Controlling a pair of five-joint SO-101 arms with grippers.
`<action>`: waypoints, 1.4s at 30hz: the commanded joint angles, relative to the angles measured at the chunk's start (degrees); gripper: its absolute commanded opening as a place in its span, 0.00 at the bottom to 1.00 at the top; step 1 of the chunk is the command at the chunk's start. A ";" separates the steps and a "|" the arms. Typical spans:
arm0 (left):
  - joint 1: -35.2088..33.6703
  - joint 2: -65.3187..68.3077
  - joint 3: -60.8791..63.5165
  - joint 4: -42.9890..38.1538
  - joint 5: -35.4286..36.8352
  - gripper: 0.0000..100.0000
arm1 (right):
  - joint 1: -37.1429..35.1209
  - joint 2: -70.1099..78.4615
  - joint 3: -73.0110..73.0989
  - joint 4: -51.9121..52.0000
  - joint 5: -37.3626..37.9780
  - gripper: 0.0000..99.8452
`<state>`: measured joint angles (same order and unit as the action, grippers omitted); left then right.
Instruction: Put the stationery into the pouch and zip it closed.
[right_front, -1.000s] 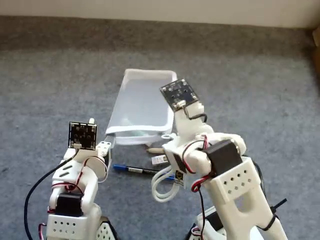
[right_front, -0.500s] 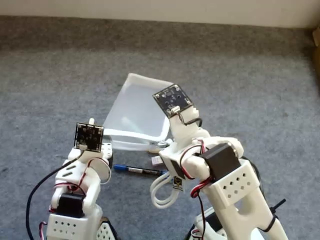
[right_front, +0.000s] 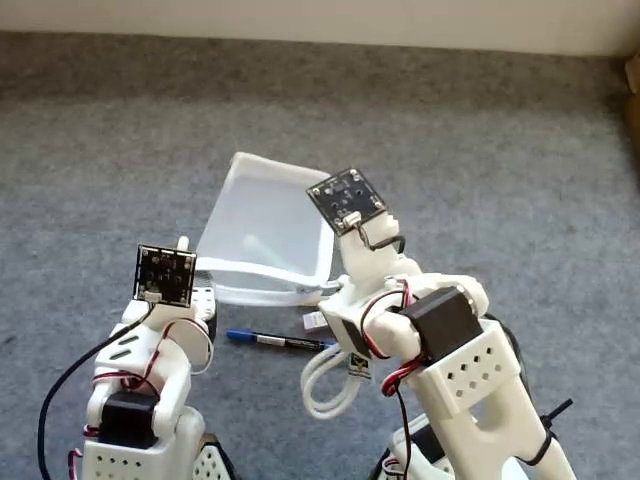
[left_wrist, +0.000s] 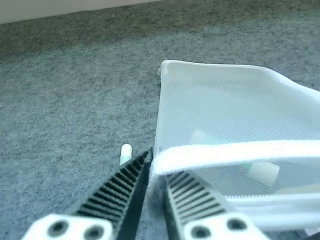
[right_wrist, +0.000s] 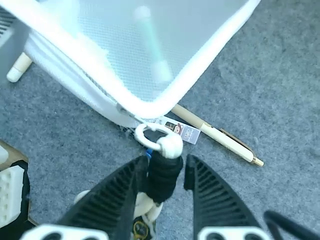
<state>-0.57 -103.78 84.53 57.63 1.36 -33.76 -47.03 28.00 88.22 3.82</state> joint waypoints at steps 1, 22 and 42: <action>0.40 -0.66 -4.62 0.79 -0.53 0.01 | 4.97 -1.98 -3.38 -0.04 0.18 0.15; -4.62 -0.57 -17.80 11.08 -0.18 0.01 | 13.58 -1.45 10.59 -15.96 0.18 0.15; -5.93 20.88 -33.71 14.68 0.09 0.01 | 14.46 -1.36 10.68 -15.96 -7.47 0.15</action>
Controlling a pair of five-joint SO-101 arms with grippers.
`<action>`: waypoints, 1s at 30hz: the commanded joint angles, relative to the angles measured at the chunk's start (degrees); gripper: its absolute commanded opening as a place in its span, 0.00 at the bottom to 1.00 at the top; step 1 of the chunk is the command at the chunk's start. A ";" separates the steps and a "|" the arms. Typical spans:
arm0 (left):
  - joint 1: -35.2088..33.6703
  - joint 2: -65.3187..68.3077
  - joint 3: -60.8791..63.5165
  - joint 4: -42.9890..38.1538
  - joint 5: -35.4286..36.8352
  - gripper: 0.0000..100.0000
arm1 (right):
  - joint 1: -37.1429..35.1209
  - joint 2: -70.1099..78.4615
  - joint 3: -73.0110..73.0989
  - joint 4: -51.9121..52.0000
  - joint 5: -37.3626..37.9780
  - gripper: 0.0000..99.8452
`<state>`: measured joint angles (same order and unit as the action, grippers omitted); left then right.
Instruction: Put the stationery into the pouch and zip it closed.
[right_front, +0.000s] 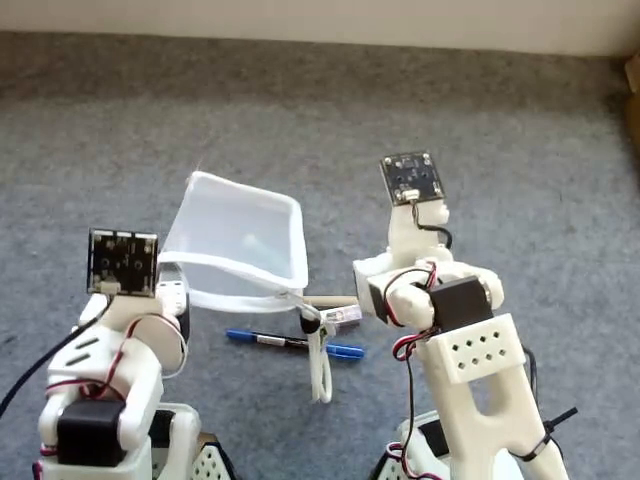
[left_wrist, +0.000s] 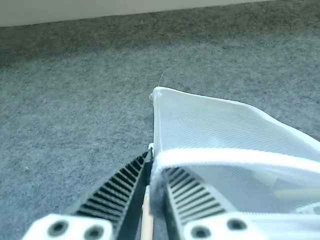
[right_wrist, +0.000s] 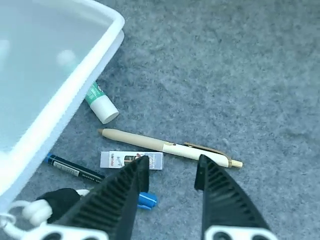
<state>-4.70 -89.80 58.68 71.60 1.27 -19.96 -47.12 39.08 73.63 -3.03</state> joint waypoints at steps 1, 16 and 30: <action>-2.86 8.22 -9.19 1.14 1.14 0.01 | 0.66 -1.27 -0.40 -1.36 -0.62 0.15; -5.93 14.46 -13.67 4.22 2.11 0.01 | 4.79 20.35 -5.49 0.22 -21.19 0.22; -5.67 14.46 -13.49 4.22 2.11 0.01 | 4.70 29.23 -5.67 -4.53 -43.52 0.23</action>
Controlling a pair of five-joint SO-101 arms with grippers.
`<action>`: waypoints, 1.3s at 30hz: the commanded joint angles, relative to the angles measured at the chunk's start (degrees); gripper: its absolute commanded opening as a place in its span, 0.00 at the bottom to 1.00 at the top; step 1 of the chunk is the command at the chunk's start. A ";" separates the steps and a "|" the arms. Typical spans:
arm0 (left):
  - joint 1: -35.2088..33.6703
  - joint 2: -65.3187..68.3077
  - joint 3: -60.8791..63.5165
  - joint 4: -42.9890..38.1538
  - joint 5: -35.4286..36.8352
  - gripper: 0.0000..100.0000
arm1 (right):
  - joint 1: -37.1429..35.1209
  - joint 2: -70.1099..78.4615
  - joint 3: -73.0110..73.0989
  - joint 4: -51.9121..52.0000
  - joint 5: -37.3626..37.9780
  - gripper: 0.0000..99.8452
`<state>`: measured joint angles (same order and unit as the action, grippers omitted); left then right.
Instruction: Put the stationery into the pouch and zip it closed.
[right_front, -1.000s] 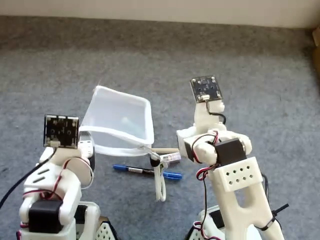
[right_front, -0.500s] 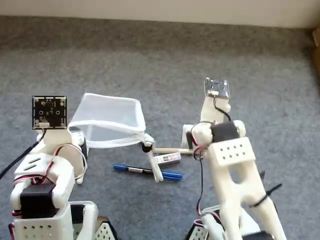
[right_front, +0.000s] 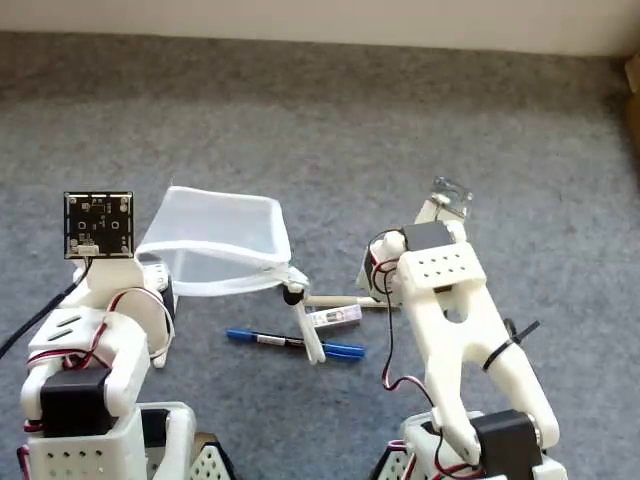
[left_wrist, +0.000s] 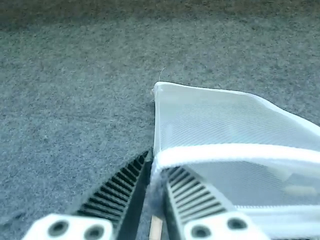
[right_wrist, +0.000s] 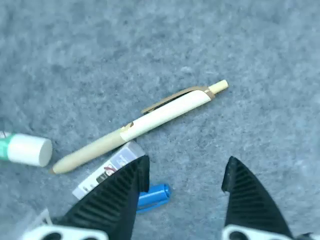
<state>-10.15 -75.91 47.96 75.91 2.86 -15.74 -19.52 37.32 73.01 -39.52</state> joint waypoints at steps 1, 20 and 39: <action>-0.22 0.57 -2.77 -0.09 0.53 0.01 | 0.48 2.86 -4.00 -4.62 -7.38 0.23; -0.13 0.13 -0.40 -0.26 0.44 0.01 | 3.65 18.07 -4.70 -16.92 -12.75 0.22; -0.13 0.13 -0.40 -0.26 0.44 0.01 | 8.04 22.90 -9.80 -16.48 -12.66 0.00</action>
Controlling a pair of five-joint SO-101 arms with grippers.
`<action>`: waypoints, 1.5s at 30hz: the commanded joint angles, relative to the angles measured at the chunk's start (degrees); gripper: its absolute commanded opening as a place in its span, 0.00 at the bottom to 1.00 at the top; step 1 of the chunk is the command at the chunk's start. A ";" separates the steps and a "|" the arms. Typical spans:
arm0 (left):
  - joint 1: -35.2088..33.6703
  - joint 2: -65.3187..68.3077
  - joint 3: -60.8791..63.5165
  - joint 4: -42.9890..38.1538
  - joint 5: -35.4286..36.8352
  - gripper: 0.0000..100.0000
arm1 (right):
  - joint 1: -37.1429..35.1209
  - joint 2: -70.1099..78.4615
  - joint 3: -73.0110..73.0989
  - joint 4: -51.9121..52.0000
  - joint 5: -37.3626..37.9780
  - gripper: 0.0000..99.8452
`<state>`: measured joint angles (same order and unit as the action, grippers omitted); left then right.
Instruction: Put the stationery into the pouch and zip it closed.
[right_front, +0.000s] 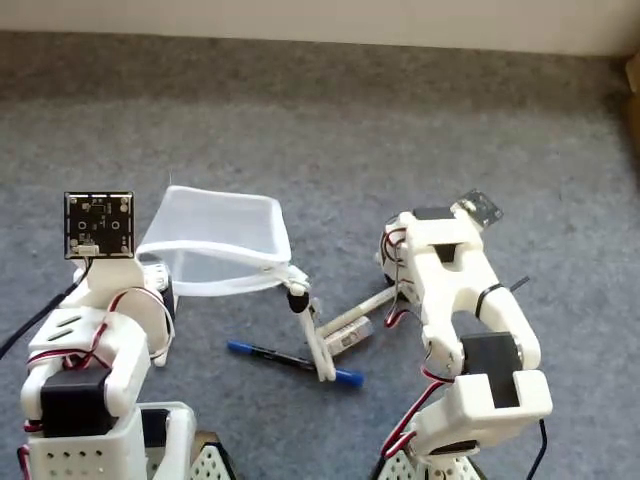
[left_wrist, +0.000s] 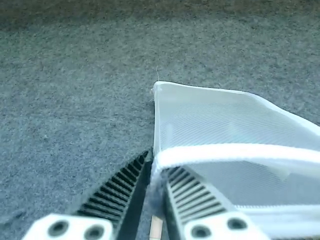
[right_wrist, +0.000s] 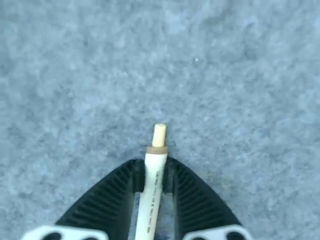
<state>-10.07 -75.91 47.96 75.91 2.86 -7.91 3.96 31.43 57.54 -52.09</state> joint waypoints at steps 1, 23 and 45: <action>-0.22 0.13 -0.40 -0.26 0.44 0.01 | 0.22 -0.57 -3.91 -1.01 -0.09 0.00; -0.22 0.22 -0.66 -0.26 0.44 0.01 | 0.31 -8.84 -19.65 16.22 6.33 0.00; -0.13 0.84 -6.73 0.18 0.44 0.01 | 0.31 -29.76 -13.67 17.36 14.42 0.00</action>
<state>-10.15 -75.82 44.97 75.91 2.86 -8.18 -22.59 18.15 74.33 -38.73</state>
